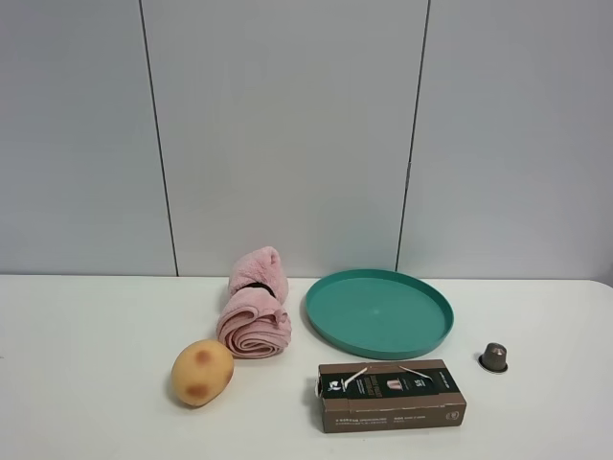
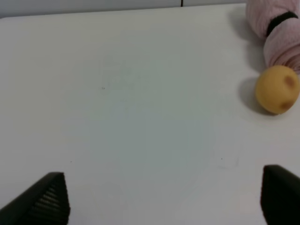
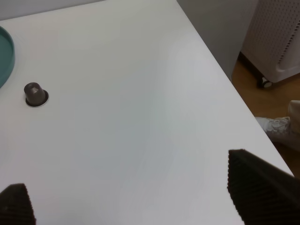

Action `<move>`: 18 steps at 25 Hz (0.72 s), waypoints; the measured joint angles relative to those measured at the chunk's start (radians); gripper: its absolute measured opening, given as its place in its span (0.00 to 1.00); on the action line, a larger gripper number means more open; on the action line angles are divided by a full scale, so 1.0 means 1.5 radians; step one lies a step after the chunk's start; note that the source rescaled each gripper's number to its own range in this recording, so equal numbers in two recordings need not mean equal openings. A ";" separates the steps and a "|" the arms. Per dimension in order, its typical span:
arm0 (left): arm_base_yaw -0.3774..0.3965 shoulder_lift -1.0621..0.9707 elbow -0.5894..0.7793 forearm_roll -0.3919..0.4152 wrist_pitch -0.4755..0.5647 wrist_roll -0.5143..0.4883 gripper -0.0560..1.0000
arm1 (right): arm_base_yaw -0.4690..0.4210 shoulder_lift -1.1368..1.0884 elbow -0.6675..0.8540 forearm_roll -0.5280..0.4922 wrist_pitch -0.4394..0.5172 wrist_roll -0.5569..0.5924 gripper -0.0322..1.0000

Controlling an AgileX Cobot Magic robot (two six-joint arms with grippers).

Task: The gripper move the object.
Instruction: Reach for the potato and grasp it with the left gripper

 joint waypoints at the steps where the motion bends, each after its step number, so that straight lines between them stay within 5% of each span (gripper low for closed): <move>1: 0.000 0.000 0.000 0.000 0.000 0.000 1.00 | 0.000 0.000 0.000 0.000 0.000 0.000 1.00; 18: 0.000 0.000 0.000 0.000 0.000 0.000 1.00 | 0.000 0.000 0.000 0.000 0.000 0.000 1.00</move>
